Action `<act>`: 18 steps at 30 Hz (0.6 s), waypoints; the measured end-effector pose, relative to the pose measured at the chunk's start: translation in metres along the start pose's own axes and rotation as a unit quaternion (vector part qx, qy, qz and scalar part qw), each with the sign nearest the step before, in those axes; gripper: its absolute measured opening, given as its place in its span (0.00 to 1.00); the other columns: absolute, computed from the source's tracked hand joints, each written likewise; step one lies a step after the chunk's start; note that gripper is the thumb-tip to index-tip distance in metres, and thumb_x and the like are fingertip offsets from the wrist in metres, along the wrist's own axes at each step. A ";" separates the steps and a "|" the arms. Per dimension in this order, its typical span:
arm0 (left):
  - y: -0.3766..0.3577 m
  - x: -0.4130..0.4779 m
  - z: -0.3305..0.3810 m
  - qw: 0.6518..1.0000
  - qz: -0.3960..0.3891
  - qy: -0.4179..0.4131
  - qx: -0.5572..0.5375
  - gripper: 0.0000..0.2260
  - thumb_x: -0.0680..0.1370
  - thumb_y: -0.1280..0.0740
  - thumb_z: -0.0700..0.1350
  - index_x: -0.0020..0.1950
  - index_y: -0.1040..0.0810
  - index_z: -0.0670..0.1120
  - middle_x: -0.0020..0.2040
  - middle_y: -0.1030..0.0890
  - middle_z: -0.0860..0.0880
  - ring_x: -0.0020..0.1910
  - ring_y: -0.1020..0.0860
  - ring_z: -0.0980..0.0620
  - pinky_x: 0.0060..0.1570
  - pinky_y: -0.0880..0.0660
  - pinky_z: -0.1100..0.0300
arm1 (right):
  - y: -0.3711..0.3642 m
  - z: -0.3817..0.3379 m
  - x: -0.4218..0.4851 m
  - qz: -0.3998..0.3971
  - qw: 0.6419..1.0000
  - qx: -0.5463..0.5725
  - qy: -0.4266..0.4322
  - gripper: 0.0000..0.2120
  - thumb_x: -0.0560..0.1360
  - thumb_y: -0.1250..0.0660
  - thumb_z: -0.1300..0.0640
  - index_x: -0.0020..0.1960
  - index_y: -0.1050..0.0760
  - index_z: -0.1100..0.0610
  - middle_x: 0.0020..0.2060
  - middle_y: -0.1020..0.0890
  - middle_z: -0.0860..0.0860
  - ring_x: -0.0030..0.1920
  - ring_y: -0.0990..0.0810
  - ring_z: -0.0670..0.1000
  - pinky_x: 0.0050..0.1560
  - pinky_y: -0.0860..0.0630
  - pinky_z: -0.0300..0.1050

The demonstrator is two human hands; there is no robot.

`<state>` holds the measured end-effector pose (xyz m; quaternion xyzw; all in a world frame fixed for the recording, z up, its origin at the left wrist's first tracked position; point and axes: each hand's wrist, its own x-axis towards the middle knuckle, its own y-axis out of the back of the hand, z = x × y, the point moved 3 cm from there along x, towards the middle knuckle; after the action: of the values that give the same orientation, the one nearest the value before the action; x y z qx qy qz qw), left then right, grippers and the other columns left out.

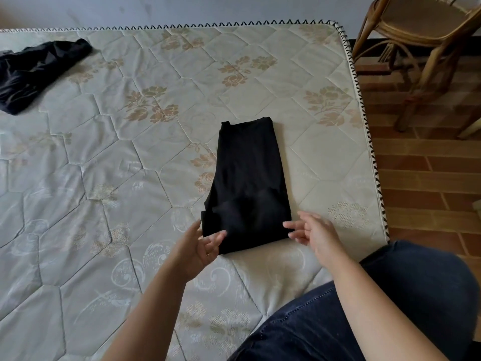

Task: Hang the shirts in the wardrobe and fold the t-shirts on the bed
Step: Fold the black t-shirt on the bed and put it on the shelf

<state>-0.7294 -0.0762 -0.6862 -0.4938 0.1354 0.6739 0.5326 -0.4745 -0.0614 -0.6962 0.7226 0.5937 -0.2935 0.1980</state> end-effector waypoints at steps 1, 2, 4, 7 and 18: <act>0.004 0.004 -0.001 0.997 0.044 -0.025 0.061 0.14 0.81 0.42 0.53 0.54 0.25 0.43 0.35 0.19 0.46 0.27 0.24 0.55 0.24 0.30 0.65 | 0.004 0.003 0.001 0.028 0.995 -0.092 0.032 0.11 0.79 0.42 0.60 0.60 0.28 0.60 0.35 0.17 0.52 0.30 0.22 0.47 0.33 0.28 0.37; 0.009 0.006 -0.001 0.985 0.090 -0.056 0.137 0.14 0.80 0.40 0.53 0.54 0.25 0.43 0.32 0.23 0.48 0.26 0.28 0.56 0.24 0.35 0.65 | 0.006 0.006 0.002 0.043 0.983 -0.168 0.058 0.12 0.79 0.40 0.59 0.61 0.27 0.60 0.36 0.19 0.50 0.33 0.24 0.46 0.37 0.28 0.38; 0.014 0.007 -0.003 0.944 0.157 -0.118 0.267 0.12 0.79 0.37 0.51 0.51 0.23 0.43 0.32 0.27 0.49 0.29 0.31 0.55 0.27 0.37 0.65 | 0.005 0.008 0.001 0.045 0.960 -0.261 0.095 0.13 0.78 0.38 0.56 0.59 0.26 0.62 0.40 0.23 0.49 0.39 0.26 0.46 0.41 0.30 0.38; 0.017 0.005 -0.007 0.911 0.195 -0.177 0.316 0.07 0.76 0.31 0.49 0.45 0.21 0.46 0.37 0.22 0.49 0.36 0.26 0.54 0.34 0.30 0.63 | -0.008 0.004 0.002 0.035 0.925 -0.343 0.158 0.14 0.77 0.36 0.54 0.60 0.26 0.61 0.51 0.25 0.51 0.49 0.27 0.46 0.45 0.32 0.36; -0.001 0.021 0.000 0.903 0.155 -0.204 0.346 0.03 0.76 0.33 0.39 0.49 0.23 0.41 0.44 0.19 0.42 0.46 0.20 0.44 0.47 0.22 0.52 | -0.034 -0.004 0.013 0.001 0.921 -0.370 0.125 0.25 0.79 0.38 0.53 0.73 0.38 0.60 0.71 0.33 0.54 0.71 0.35 0.53 0.66 0.38 0.41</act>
<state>-0.7271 -0.0631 -0.7027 -0.1034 0.3236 0.7449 0.5742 -0.5048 -0.0417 -0.6997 0.6290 0.6794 0.0394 0.3757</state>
